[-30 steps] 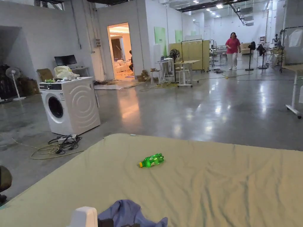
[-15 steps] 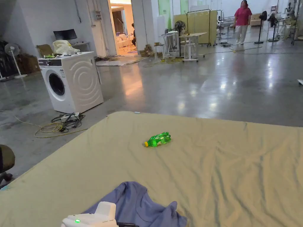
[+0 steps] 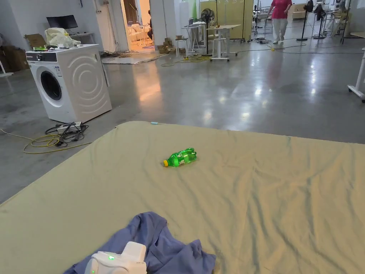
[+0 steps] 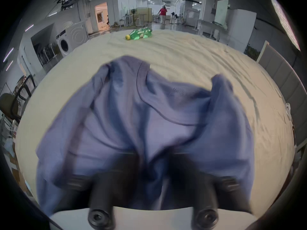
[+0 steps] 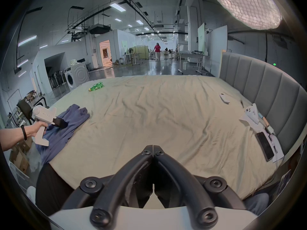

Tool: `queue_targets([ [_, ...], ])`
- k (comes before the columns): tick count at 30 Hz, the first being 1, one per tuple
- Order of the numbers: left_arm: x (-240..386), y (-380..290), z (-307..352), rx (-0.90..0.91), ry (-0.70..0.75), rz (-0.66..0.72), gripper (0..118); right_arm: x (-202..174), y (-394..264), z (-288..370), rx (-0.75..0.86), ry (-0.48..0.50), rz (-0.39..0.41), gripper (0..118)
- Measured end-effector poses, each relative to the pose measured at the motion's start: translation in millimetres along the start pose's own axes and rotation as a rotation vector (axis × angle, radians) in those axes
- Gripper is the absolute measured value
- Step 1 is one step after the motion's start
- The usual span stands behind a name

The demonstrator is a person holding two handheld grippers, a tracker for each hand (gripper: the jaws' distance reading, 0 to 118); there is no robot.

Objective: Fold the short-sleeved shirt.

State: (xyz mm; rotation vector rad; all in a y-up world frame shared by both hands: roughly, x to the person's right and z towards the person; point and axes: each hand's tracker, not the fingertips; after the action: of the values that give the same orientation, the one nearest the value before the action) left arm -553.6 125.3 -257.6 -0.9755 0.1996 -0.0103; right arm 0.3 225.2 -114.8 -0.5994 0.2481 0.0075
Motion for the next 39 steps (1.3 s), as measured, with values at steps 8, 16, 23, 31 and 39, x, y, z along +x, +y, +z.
queue_targets([
  [8, -29, 42, 11, 0.157, -0.156, 0.306, 2, 20, -10, 18, 0.02, 0.0, -0.038, 0],
  [16, 108, 146, 71, 0.367, -0.351, -0.024, 2, 52, -27, 50, 0.047, -0.066, -0.128, 0],
  [23, 327, 123, 98, 0.329, -0.695, -0.278, 2, 82, -48, 87, 0.066, -0.176, -0.197, 0],
  [31, 516, -38, 113, 0.028, -0.995, -0.517, 2, 113, -84, 122, 0.055, -0.297, -0.28, 0],
  [39, 513, -99, 100, -0.059, -0.977, -0.42, 3, 115, -97, 124, 0.035, -0.294, -0.29, 0],
])
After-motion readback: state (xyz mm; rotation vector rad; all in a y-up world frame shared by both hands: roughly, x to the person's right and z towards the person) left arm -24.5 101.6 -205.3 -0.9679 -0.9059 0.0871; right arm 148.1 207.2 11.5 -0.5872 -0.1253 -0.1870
